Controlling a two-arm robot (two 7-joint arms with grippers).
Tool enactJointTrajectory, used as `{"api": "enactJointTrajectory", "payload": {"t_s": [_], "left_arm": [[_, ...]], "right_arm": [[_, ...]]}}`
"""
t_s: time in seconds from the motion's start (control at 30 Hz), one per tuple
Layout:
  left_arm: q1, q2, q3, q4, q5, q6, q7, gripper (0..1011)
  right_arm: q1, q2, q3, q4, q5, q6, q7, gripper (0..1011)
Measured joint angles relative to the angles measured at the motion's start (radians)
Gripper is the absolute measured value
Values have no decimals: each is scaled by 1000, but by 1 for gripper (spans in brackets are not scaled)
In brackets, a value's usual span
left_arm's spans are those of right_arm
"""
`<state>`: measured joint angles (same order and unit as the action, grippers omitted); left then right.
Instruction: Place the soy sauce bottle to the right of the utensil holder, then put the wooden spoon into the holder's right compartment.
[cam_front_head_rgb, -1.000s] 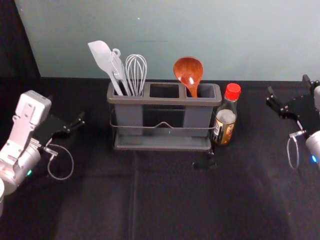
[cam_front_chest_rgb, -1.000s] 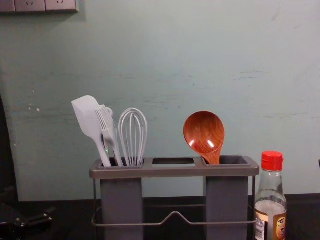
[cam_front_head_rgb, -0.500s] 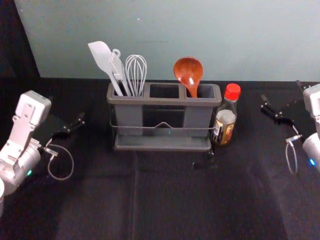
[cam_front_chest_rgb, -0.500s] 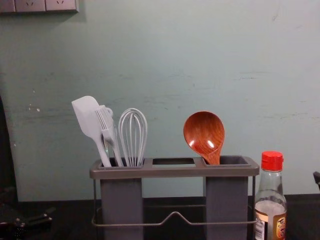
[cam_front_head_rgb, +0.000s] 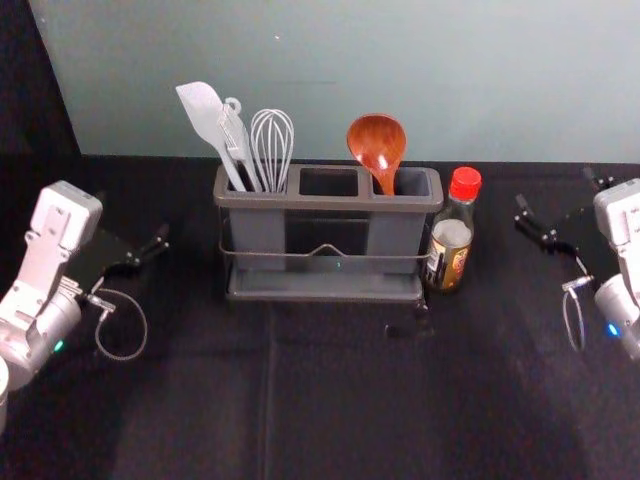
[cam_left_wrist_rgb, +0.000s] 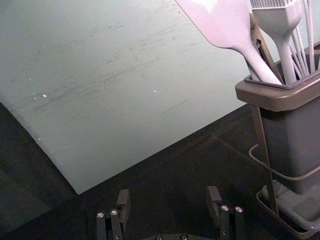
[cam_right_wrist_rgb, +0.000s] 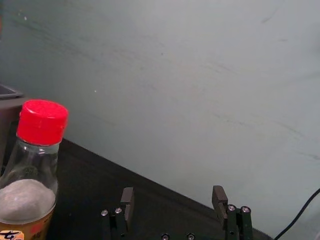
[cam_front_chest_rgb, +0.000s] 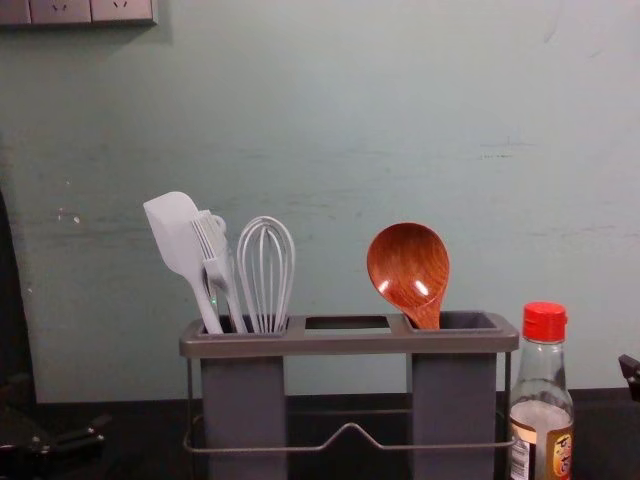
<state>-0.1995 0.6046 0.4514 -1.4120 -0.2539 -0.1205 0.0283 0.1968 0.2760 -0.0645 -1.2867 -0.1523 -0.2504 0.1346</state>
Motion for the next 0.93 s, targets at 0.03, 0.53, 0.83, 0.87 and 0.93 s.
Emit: {"api": "enactJointTrajectory", "payload": {"t_s": [0.03, 0.53, 0.83, 0.87, 0.93], "left_arm": [[0, 0, 0, 0, 0, 0, 0, 1005], [0, 0, 0, 0, 0, 0, 0, 1005], [0, 0, 0, 0, 0, 0, 0, 1005], [0, 0, 0, 0, 0, 0, 0, 1005], [0, 0, 0, 0, 0, 0, 0, 1005]], "right_arm": [[0, 0, 0, 0, 0, 0, 0, 1003], [-1, 1, 1, -4, 2, 10, 2, 1002], [-2, 1, 0, -5, 3, 12, 3, 1003], [-2, 1, 1, -5, 3, 13, 3, 1003], [-2, 1, 0, -5, 4, 13, 4, 1003]]}}
